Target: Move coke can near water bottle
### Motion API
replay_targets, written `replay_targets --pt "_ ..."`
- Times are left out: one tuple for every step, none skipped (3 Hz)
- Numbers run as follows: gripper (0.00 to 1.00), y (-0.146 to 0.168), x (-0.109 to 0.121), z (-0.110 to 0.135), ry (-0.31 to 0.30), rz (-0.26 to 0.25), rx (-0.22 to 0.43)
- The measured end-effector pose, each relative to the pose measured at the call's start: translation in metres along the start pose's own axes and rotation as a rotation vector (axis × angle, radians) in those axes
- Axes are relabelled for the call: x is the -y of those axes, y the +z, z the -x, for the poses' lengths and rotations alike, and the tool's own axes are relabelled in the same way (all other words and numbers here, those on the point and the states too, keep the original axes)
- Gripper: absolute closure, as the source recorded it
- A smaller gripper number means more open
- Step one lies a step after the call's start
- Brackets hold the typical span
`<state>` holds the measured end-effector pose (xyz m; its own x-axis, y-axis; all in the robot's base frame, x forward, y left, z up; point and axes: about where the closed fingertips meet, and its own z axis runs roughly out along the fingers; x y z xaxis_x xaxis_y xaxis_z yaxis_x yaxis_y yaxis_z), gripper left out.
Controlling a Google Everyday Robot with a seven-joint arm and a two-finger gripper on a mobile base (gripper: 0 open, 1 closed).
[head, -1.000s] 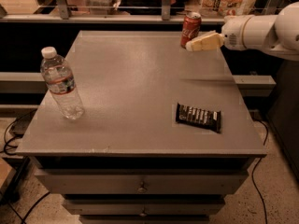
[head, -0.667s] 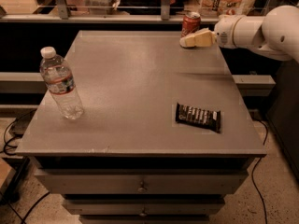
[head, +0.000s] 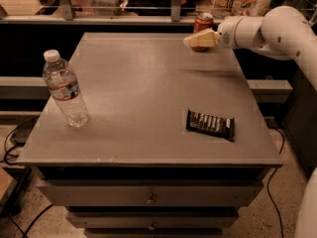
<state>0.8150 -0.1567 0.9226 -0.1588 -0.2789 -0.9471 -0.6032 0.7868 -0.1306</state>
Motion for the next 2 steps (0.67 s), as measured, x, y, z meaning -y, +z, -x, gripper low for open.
replay_targets --pt "0.00 0.019 0.011 -0.004 0.038 -0.012 -0.002" --pt "0.04 0.034 0.021 -0.005 0.077 -0.018 0.008"
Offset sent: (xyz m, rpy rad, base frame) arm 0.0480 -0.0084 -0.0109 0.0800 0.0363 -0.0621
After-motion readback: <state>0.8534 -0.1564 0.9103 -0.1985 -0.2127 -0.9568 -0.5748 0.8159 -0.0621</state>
